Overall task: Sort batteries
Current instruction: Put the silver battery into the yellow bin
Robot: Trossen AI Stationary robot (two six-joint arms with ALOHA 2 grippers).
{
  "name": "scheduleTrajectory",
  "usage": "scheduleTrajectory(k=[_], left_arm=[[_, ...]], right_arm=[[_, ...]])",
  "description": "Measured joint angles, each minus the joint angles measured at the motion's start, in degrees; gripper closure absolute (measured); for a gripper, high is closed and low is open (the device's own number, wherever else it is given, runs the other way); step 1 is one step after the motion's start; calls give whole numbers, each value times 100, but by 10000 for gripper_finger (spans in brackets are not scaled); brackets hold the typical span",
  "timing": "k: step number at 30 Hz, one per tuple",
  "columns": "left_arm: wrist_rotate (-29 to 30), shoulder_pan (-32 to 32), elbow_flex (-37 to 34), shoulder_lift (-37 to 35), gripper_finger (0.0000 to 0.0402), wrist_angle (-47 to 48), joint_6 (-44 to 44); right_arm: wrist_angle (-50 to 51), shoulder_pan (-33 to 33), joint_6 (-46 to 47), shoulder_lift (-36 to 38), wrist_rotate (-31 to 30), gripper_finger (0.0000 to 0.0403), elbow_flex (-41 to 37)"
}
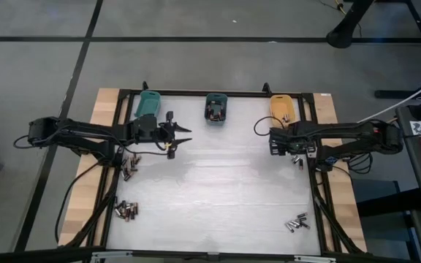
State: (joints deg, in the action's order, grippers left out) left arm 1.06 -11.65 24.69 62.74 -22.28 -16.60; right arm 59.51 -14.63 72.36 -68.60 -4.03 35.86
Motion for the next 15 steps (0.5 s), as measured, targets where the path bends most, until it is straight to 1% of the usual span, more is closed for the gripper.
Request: scheduleTrajectory(k=[2, 5, 6, 8, 10, 11, 13, 15], left_arm=[[-2, -232, 0, -35, 273, -223, -162], [-50, -746, 0, -52, 273, -817, -286], [-161, -958, 0, -52, 273, -958, -308], [-577, -1415, 0, -48, 273, -1186, -231], [-1047, -1862, 0, -48, 273, -1331, 60], [-1180, -2068, 2, -48, 273, -1344, 232], [-1242, -2452, 4, -48, 273, -1268, 670], [-1270, -2793, 4, -48, 273, -1101, 1300]], right_arm=[[0, -2, -2, 0, -267, 191, 166], [-12, -6, -37, 0, -695, 191, 456], [-12, -7, -39, 0, -771, 191, 524], [-43, -7, -145, 0, -844, 191, 612], [-106, -21, -342, 0, -789, 191, 648], [-134, -46, -356, 0, -755, 191, 653], [-138, -50, -292, 0, -705, 191, 653], [-144, -50, -181, 0, -736, 191, 653]])
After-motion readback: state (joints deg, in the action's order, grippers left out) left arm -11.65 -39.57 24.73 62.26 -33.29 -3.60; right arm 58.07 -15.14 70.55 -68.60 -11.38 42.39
